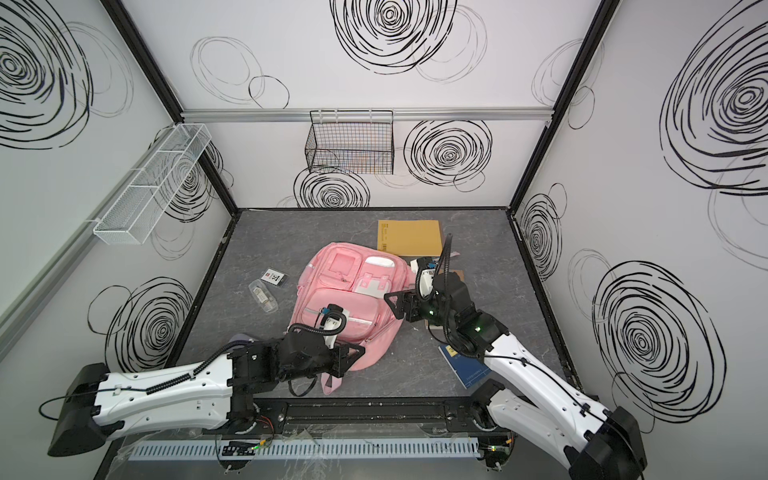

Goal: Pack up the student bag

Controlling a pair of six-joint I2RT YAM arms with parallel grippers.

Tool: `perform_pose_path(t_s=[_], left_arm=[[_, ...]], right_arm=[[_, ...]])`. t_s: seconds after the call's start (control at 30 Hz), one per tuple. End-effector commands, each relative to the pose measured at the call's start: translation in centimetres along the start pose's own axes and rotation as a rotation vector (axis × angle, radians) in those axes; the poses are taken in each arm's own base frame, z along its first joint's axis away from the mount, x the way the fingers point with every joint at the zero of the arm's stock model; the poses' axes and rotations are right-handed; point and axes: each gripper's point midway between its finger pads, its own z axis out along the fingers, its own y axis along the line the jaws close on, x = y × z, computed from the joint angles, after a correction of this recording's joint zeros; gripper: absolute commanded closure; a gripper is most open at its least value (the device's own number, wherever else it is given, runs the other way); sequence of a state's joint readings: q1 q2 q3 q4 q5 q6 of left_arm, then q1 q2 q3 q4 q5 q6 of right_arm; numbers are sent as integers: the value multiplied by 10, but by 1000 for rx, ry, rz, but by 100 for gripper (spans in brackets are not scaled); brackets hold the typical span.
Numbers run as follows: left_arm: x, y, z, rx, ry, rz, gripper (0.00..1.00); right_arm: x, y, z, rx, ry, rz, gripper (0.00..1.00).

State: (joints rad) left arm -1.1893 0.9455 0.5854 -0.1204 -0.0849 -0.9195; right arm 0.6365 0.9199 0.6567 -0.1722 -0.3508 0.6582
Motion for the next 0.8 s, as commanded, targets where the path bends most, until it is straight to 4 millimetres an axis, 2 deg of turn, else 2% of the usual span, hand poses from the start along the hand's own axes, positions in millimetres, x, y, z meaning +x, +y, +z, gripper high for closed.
perform_pose_path(t_s=[0.0,0.17,0.27,0.37,0.53,0.6,0.7,0.77], left_arm=[[-43,-35,-15,104,-187,35,100],[-39,-31,-7,115,-196,38,100],[-33,-34,-3,116,-177,69,100],[-28,-39,-2,130,-163,91,100],[-17,-41,0,144,-127,95,100],[-15,-41,-2,147,-120,88,100],[-13,-36,-7,139,-117,62,100],[-12,-28,-10,105,-108,38,100]], right_arm=[[31,-21,0,107,59,337,17],[71,-21,12,20,110,597,16],[84,-17,20,3,119,640,17],[84,-11,29,-20,131,643,17],[72,5,43,-87,138,630,20],[71,7,48,-90,161,621,29],[72,3,54,-95,204,606,56],[70,0,56,-99,226,592,68]])
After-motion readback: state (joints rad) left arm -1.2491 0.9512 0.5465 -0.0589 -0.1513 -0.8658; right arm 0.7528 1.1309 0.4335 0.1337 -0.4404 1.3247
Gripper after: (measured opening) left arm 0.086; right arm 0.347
